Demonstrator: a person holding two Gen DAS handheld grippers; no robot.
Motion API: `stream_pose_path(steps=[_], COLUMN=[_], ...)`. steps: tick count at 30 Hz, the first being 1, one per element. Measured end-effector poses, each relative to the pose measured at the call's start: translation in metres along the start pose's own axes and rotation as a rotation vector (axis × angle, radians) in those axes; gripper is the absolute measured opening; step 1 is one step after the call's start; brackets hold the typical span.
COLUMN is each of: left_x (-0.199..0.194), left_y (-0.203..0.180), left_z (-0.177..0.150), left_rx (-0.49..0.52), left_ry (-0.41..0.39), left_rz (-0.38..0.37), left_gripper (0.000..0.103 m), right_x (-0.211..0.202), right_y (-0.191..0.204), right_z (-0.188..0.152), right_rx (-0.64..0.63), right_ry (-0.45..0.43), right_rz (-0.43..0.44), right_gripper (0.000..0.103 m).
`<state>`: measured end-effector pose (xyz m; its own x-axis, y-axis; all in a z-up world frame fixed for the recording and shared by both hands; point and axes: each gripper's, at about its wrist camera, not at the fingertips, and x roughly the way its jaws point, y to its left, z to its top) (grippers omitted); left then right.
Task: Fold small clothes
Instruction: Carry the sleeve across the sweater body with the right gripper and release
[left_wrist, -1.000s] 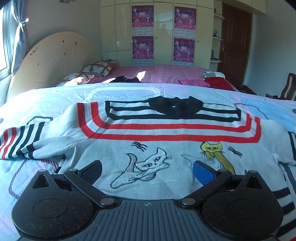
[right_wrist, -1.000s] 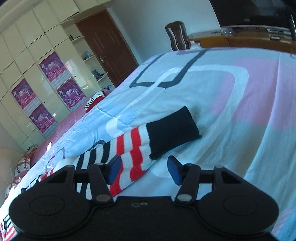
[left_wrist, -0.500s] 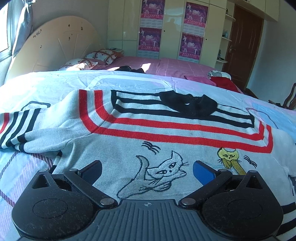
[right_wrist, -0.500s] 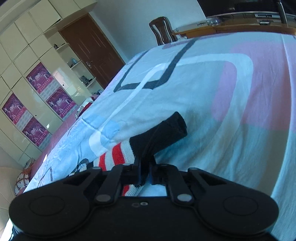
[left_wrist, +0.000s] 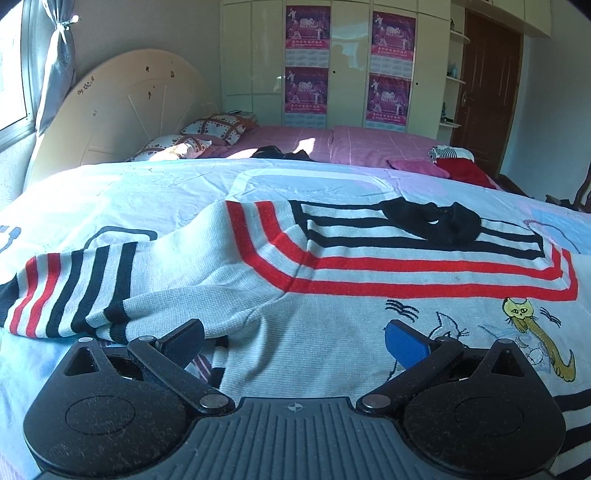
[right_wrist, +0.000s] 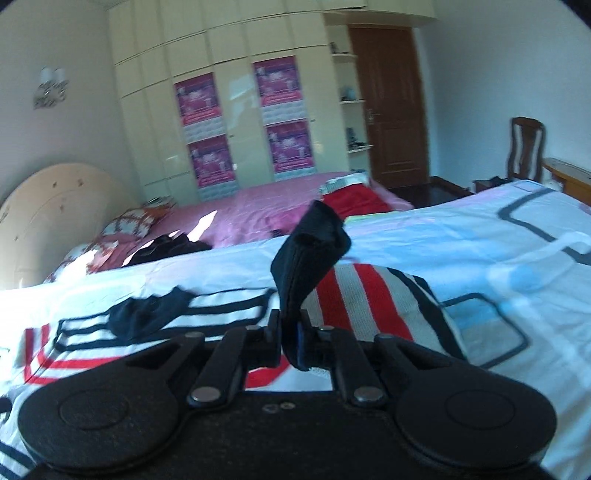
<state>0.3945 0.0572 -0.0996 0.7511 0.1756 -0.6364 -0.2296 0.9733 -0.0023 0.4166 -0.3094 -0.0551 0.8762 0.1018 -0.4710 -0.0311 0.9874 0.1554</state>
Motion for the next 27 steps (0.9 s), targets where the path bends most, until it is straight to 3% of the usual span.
stream_pose_path(steps=[3,4,5,8,14,15,16,21,24,27], left_x=[0.001,0.001,0.001,0.001,0.009,0.009,0.012,0.019,0.028,0.042], left_y=[0.011,0.013,0.014,0.008,-0.051,-0.065,-0.081,-0.144,-0.170,-0.179], left_z=[-0.002,-0.002,-0.003,-0.002,0.003,0.004,0.005,0.006,0.004,-0.002], left_rx=[-0.015,-0.024,-0.030,-0.033,-0.009,-0.003,0.004,-0.020,-0.070,-0.171], left_ry=[0.010,0.012,0.012,0.011,0.020,0.022,0.036,0.091,0.171,0.236], left_rz=[-0.012,-0.016,-0.023,-0.050,-0.215,-0.246,-0.273,-0.396,-0.474,-0.516], left_gripper=[0.103,0.103,0.103,0.103,0.102,0.092,0.075,0.070,0.054,0.050], right_x=[0.033,0.045,0.051,0.022,-0.004,-0.005,-0.003,-0.003,-0.007,-0.010], right_y=[0.052,0.065,0.077,0.092,0.050,0.041,0.031,0.000,-0.013,-0.023], right_z=[-0.020,-0.028,-0.033,-0.038,-0.031,-0.030,-0.029,-0.029,-0.030,-0.030], right_rx=[-0.084,-0.124,-0.165,-0.233,-0.177,-0.158,-0.142,-0.097,-0.081,-0.076], right_ry=[0.113,0.169,0.211,0.109,0.075,0.075,0.078,0.086,0.082,0.083], right_rz=[0.085,0.094,0.092,0.111,0.011,-0.007,-0.024,-0.077,-0.082,-0.079], right_gripper=[0.015,0.028,0.034,0.039,0.026,0.024,0.020,0.018,0.021,0.022])
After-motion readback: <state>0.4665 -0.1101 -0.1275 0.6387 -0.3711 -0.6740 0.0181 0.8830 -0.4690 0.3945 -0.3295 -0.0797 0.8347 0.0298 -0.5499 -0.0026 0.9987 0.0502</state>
